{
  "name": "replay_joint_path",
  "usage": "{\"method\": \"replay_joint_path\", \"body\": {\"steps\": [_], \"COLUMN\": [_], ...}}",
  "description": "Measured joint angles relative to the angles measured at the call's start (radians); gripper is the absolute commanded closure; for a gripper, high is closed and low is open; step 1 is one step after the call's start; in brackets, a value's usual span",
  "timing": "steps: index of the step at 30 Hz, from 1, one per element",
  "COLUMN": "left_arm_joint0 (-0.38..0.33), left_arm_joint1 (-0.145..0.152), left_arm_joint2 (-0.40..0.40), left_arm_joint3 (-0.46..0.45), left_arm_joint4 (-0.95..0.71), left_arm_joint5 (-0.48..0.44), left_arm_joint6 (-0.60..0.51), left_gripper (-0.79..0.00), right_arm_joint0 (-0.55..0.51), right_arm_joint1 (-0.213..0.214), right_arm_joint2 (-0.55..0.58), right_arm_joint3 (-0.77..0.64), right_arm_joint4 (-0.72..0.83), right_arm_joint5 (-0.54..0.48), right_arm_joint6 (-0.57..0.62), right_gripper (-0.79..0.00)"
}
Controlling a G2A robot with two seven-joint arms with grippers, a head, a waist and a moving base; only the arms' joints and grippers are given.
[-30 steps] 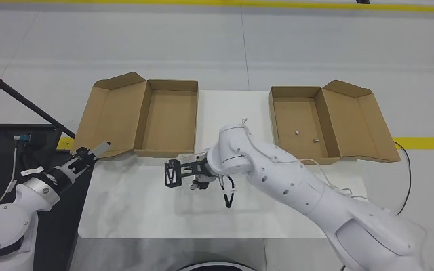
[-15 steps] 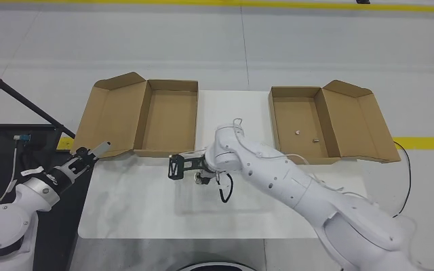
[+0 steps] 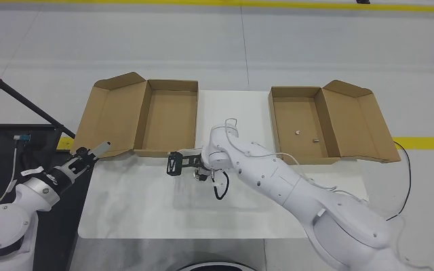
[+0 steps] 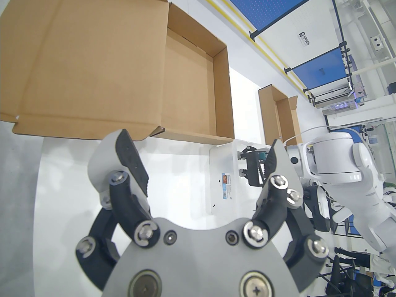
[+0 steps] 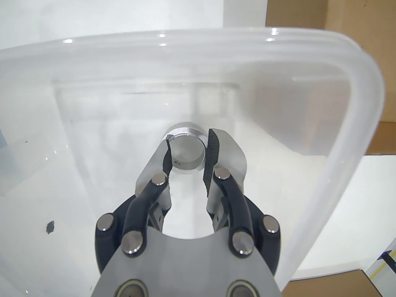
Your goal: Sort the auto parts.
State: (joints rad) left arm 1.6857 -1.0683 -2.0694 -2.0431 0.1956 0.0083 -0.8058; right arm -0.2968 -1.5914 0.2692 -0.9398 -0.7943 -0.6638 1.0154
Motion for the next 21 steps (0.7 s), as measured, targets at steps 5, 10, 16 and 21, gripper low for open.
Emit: {"method": "replay_joint_path", "body": {"steps": [5, 10, 16, 21], "left_arm_joint0": [0.0, 0.0, 0.0, 0.0], "left_arm_joint1": [0.0, 0.0, 0.0, 0.0], "left_arm_joint2": [0.0, 0.0, 0.0, 0.0], "left_arm_joint3": [0.0, 0.0, 0.0, 0.0], "left_arm_joint4": [0.0, 0.0, 0.0, 0.0], "left_arm_joint5": [0.0, 0.0, 0.0, 0.0], "left_arm_joint6": [0.0, 0.0, 0.0, 0.0], "left_gripper": [-0.785, -0.785, -0.785, -0.785], "right_arm_joint0": [0.007, 0.016, 0.024, 0.015], "right_arm_joint1": [-0.016, -0.029, -0.029, -0.037], "right_arm_joint2": [0.001, 0.005, 0.015, 0.011], "right_arm_joint3": [0.027, 0.037, 0.02, 0.044], "right_arm_joint4": [0.017, 0.058, 0.028, 0.004], "right_arm_joint5": [-0.047, -0.102, -0.074, -0.039], "right_arm_joint6": [0.002, 0.034, 0.032, 0.048], "right_gripper": [-0.305, -0.305, -0.32, -0.314]}}
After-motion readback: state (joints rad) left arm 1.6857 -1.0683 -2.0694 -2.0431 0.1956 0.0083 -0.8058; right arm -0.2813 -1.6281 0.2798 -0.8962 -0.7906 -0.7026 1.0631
